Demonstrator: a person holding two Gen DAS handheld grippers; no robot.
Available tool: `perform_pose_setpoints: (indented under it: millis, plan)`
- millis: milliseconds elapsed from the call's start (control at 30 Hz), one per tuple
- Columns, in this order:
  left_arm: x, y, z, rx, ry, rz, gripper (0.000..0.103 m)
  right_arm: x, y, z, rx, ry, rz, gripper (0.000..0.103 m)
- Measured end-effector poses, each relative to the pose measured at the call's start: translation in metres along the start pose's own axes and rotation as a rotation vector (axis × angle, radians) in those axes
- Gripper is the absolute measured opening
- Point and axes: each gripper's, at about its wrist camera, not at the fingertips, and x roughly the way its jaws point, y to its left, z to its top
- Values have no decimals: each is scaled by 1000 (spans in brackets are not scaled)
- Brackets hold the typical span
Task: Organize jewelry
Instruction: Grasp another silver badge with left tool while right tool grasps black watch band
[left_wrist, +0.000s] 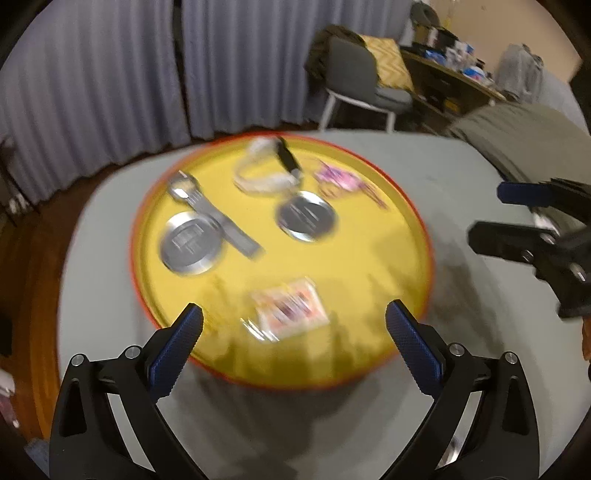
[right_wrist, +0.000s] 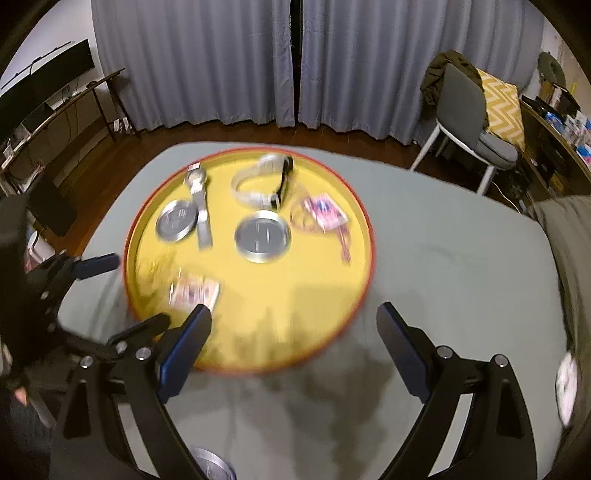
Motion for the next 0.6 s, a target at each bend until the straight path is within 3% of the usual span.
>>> perform_pose_setpoints:
  millis: [333, 600]
  plan:
    - [-3, -62, -49, 160, 70, -175, 97, -39, 6, -117, 4, 59, -48, 87]
    - [1, -104, -94, 426, 110, -235, 97, -45, 25, -182, 29, 89, -46, 87]
